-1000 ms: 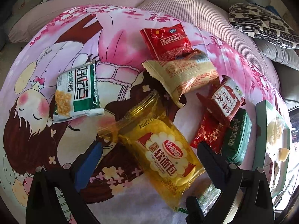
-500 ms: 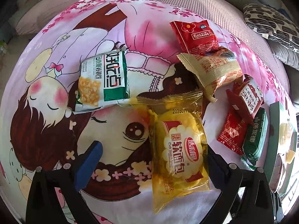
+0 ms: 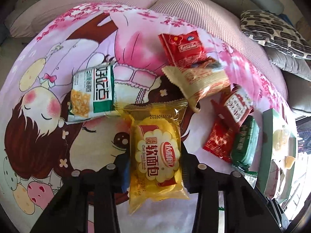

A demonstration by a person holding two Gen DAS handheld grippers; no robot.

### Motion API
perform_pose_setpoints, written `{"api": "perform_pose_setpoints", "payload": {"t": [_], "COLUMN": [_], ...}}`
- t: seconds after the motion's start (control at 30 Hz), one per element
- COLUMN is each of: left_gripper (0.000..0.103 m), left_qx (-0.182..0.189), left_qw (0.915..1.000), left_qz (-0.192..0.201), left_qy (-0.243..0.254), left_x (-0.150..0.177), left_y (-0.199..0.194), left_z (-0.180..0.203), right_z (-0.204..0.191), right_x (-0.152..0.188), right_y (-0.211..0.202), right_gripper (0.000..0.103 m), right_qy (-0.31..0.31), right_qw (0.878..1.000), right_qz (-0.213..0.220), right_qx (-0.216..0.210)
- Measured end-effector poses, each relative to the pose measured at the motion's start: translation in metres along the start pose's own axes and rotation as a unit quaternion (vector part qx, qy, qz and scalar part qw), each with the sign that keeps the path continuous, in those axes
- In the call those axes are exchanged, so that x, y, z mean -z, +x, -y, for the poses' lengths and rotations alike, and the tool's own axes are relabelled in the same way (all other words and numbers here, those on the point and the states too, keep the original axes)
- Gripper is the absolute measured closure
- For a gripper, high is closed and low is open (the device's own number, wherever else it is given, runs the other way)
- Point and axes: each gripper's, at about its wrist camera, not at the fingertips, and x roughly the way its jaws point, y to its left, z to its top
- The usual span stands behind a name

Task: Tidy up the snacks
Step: 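Grasp the yellow bread pack with the left gripper while the right grasps the round cracker pack, then carry both packs over the tray and open both grippers to drop them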

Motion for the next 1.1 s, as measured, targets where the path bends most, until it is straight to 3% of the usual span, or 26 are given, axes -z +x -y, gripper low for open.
{"api": "perform_pose_setpoints", "payload": {"t": [0.4, 0.7, 1.03, 1.1], "left_gripper": [0.061, 0.061, 0.061, 0.061], "left_qx": [0.011, 0.017, 0.035, 0.055], "left_qw": [0.9981, 0.996, 0.9938, 0.9927], "left_qz": [0.06, 0.088, 0.093, 0.09], "left_qy": [0.003, 0.005, 0.05, 0.058], "left_x": [-0.002, -0.003, 0.005, 0.008], "left_y": [-0.047, -0.061, -0.062, -0.062], "left_z": [0.005, 0.002, 0.044, 0.056], "right_z": [-0.003, 0.002, 0.042, 0.055], "right_x": [-0.004, -0.007, -0.013, -0.015], "right_y": [-0.029, -0.044, -0.061, -0.066], "right_gripper": [0.049, 0.049, 0.049, 0.049], "right_qy": [-0.006, 0.004, 0.056, 0.071], "right_qw": [0.999, 0.998, 0.995, 0.993], "right_qz": [0.039, 0.058, 0.081, 0.088], "right_qx": [-0.013, -0.016, 0.001, 0.007]}}
